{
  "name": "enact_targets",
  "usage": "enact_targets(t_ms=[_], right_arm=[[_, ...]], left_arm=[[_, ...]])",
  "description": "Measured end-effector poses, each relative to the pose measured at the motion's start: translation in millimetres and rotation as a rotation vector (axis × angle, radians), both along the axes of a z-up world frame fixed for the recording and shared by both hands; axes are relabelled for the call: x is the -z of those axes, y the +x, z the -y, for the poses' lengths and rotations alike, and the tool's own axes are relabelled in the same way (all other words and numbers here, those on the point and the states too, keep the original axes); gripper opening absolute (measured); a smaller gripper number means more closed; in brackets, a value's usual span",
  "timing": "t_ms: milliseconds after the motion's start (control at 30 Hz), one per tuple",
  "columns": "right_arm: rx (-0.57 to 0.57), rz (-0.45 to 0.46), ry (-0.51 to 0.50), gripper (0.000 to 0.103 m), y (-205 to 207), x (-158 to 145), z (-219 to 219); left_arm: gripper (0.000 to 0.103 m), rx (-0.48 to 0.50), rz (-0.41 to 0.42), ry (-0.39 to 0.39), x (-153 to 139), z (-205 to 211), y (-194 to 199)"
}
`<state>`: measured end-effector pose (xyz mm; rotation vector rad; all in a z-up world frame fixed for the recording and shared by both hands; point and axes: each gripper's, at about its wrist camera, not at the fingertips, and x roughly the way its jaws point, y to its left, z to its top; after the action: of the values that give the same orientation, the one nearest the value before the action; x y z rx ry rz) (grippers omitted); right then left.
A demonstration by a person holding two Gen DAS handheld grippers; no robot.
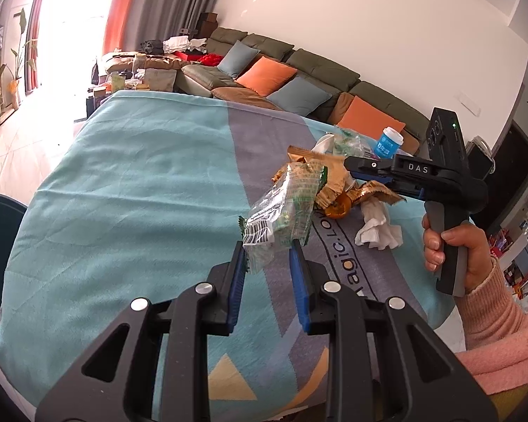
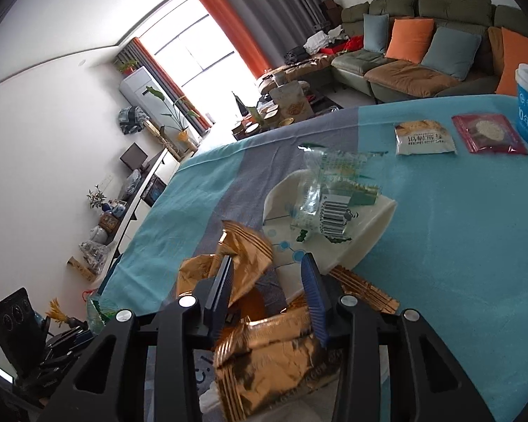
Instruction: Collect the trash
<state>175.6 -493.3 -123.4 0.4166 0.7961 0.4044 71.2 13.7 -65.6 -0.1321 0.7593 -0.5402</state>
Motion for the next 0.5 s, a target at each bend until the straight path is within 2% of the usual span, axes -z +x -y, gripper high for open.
enact_targets(t_ms=[400, 500], right_arm=[[-0.098, -0.024, 0.016, 0.037, 10, 4, -23], [-0.096, -0.033, 0.028, 0.014, 14, 6, -25]], left_arm=[[0.025, -0.018, -0.012, -0.002, 3, -2, -2], [0.025, -0.023, -0.013, -0.002, 4, -4, -3]])
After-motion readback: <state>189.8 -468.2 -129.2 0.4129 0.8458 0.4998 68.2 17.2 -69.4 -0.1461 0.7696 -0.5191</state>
